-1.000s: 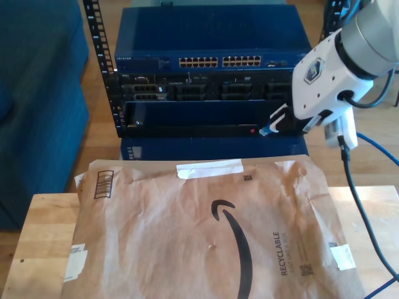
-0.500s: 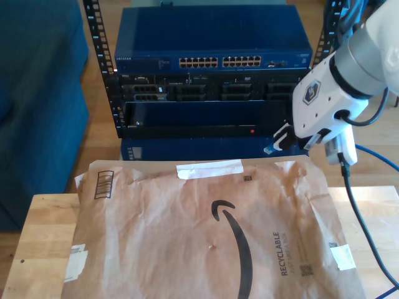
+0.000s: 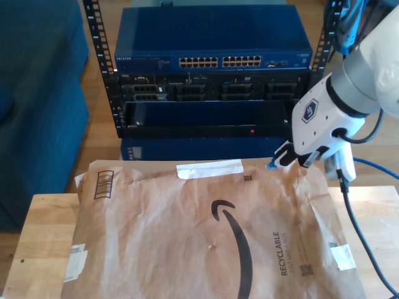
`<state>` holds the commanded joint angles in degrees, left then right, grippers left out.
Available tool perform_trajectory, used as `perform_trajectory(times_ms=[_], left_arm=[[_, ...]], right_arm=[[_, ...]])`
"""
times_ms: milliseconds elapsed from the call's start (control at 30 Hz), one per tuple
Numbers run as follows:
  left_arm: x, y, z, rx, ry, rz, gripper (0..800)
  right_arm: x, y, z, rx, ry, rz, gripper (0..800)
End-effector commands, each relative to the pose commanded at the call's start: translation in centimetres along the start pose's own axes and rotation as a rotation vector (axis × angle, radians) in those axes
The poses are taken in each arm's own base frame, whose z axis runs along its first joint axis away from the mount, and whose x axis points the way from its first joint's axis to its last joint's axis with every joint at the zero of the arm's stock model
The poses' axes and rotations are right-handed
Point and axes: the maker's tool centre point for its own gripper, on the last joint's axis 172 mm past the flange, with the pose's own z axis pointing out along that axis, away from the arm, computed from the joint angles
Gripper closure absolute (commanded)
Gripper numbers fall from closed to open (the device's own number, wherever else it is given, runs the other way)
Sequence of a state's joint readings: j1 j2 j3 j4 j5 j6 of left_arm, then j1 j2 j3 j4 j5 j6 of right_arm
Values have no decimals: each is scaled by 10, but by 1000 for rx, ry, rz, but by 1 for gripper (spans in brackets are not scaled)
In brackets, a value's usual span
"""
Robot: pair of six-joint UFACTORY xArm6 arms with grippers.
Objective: Grab the cable and plug it in
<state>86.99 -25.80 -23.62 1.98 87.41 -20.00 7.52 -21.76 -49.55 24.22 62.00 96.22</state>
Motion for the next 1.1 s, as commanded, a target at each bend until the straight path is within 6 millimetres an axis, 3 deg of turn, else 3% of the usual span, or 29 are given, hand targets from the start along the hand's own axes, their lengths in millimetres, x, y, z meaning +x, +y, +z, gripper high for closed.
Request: perform_trajectory(times_ms=[100,333,833,933,1100], left_arm=[[16,6,5,-41,98,13,0],[50,-2,11,-125,203,31,0],[47,-12,22,-158,236,72,0],[44,-13,37,-160,213,67,0],[51,-11,41,-157,239,119,0]], right_arm=[[0,1,1,-2,0,-1,800],[0,0,1,-2,1,3,800],[-1,-3,2,9,0,1,800],[0,-4,4,5,2,5,800],[0,-11,5,21,0,7,800]])
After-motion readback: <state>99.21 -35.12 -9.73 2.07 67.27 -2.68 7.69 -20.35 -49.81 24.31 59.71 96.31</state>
